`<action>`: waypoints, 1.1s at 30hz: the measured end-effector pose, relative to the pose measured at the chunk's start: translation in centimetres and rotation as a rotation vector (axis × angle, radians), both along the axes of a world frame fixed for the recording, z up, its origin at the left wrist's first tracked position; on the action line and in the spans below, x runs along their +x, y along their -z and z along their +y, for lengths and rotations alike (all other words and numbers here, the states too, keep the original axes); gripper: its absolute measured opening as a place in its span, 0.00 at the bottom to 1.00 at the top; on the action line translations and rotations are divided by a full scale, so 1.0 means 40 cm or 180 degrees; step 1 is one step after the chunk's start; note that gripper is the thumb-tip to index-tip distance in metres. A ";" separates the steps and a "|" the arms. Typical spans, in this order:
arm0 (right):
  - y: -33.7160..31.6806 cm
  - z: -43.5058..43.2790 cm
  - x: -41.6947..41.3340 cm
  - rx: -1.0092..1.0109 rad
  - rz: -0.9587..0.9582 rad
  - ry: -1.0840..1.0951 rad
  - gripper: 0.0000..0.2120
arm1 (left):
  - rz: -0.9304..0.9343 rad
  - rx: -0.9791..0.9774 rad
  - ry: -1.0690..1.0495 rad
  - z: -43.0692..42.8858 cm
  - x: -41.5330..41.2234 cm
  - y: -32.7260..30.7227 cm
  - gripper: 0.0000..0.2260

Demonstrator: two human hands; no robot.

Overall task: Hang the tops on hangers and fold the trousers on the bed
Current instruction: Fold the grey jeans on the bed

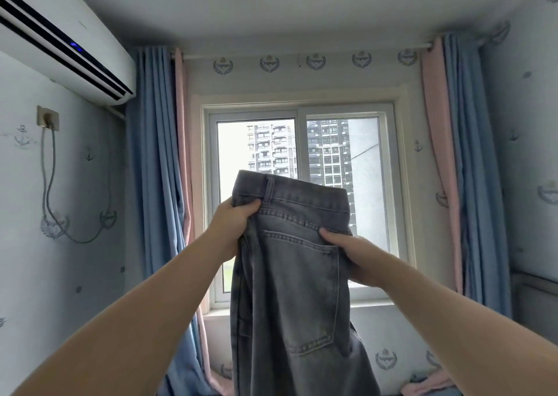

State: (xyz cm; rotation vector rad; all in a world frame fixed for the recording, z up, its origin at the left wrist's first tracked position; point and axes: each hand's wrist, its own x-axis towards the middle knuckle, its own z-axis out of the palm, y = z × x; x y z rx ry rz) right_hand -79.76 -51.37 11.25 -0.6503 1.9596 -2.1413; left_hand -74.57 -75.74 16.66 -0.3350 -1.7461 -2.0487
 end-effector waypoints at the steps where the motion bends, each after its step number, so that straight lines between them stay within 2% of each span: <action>1: -0.016 -0.002 0.003 -0.0040 0.0133 0.0204 0.25 | -0.0003 -0.0101 -0.0030 -0.016 0.004 -0.005 0.07; 3: -0.061 -0.002 0.021 0.0092 0.0430 0.0627 0.28 | 0.0059 -0.0287 -0.0122 -0.045 0.009 -0.017 0.08; 5: -0.115 -0.005 0.051 0.0175 0.0678 0.0896 0.25 | 0.0264 -0.0484 -0.0349 -0.062 0.020 -0.041 0.05; 8: -0.190 -0.018 0.108 0.0119 0.0974 0.1144 0.20 | 0.0713 -0.0686 -0.0864 -0.069 0.055 -0.087 0.04; 12: -0.261 -0.035 0.211 0.0083 0.1169 0.1326 0.20 | 0.1121 -0.0859 -0.1437 -0.069 0.145 -0.128 0.07; 18: -0.317 0.003 0.420 0.0114 0.1468 0.1500 0.17 | 0.1289 -0.0828 -0.1586 -0.045 0.327 -0.170 0.12; 25: -0.328 0.112 0.742 0.0148 0.1633 0.1640 0.17 | 0.1455 -0.0773 -0.1611 0.057 0.630 -0.175 0.16; 33: -0.283 0.216 1.045 0.0312 0.1452 0.1798 0.19 | 0.1240 -0.0741 -0.1434 0.157 0.924 -0.120 0.19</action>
